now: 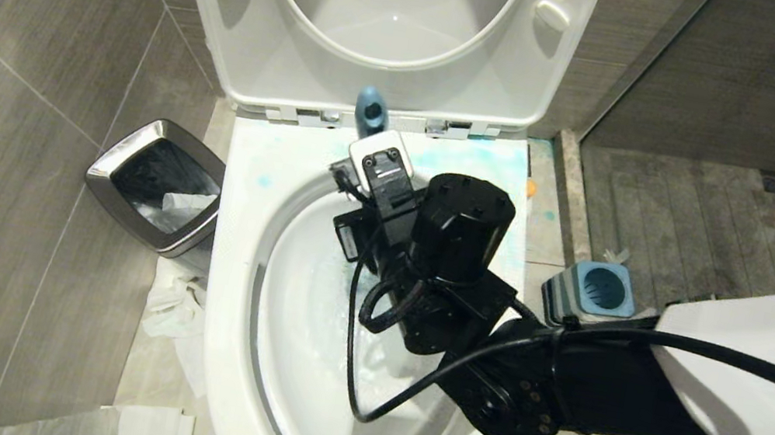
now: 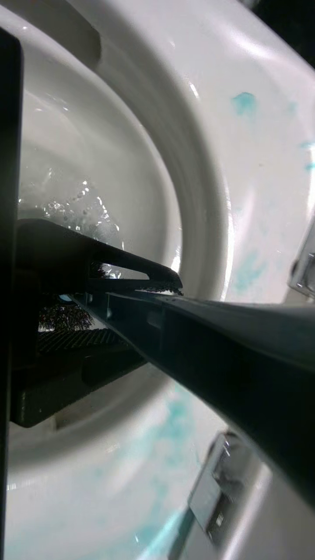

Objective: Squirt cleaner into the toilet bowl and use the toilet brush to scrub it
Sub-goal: Scrub the toilet bowl

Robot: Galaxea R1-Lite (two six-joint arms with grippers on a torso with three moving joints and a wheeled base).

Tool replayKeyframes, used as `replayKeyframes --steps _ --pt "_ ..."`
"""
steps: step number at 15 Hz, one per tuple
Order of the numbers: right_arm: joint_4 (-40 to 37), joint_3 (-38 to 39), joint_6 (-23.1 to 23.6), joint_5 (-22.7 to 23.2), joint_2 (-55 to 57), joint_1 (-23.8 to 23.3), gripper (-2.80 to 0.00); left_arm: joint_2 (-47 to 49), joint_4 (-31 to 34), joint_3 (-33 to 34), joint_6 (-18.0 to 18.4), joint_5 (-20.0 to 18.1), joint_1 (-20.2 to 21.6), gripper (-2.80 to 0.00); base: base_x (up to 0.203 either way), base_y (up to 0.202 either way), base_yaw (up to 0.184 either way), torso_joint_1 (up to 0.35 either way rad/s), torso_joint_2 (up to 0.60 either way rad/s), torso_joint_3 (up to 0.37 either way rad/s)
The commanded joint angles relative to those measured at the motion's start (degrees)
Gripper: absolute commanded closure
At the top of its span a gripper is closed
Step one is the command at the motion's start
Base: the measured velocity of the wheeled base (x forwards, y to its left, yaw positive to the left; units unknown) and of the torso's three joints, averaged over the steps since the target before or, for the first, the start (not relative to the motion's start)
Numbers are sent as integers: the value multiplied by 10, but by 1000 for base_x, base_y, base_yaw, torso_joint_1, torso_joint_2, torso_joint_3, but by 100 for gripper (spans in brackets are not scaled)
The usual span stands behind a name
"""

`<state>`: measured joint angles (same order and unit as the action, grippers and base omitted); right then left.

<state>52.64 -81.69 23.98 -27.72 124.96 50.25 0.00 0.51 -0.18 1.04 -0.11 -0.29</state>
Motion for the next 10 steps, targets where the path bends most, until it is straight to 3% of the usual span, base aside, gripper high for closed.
replayKeyframes --steps 1,5,10 --pt "4 -19 0 -3 52 0 0 1 -3 1 0 0 0 0 0 0 0 0 0 0" --pt "4 -63 1 -9 111 -2 0 1 -4 1 0 0 0 0 0 0 0 0 0 0" --pt "1 -60 24 -6 55 4 0 1 -4 1 0 -1 0 0 0 0 0 0 0 0"
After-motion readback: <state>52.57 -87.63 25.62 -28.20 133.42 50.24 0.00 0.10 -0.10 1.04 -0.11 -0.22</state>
